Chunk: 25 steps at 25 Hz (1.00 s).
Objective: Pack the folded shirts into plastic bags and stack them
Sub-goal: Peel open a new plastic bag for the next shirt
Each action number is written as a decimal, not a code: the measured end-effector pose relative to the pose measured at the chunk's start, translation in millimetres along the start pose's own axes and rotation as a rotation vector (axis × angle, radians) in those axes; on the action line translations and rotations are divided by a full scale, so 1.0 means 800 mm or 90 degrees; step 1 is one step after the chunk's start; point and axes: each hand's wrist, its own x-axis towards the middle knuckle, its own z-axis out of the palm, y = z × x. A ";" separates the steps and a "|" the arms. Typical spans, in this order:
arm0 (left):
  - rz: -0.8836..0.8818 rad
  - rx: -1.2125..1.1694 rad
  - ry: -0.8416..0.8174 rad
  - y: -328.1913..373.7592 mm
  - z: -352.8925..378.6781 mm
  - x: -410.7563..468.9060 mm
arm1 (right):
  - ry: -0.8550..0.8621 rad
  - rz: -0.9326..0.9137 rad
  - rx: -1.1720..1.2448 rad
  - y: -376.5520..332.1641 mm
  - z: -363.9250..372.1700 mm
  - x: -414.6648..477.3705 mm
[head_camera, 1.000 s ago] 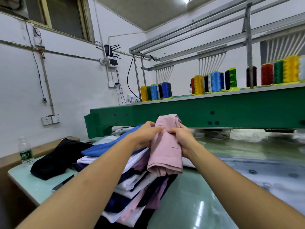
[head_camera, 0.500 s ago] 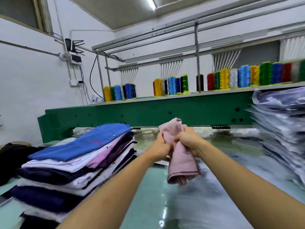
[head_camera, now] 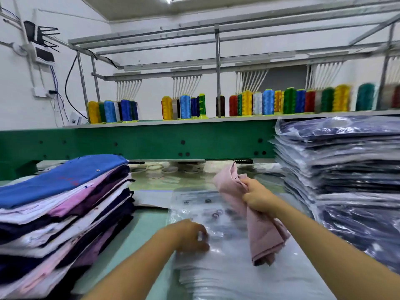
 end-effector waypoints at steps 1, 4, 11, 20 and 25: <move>-0.004 0.016 0.009 0.000 0.000 0.002 | 0.001 -0.004 -0.012 0.006 -0.005 -0.005; -0.015 0.006 0.020 -0.003 -0.006 0.007 | -0.003 -0.021 -0.045 0.020 -0.011 -0.018; -0.024 -0.063 0.026 -0.017 -0.005 0.014 | -0.051 -0.052 -0.065 0.027 -0.020 -0.024; -0.015 -0.191 -0.046 -0.019 0.005 0.018 | -0.090 -0.108 -0.091 0.033 -0.016 -0.005; -0.030 -0.252 -0.027 -0.021 0.005 0.027 | -0.086 -0.100 -0.083 0.046 -0.011 -0.001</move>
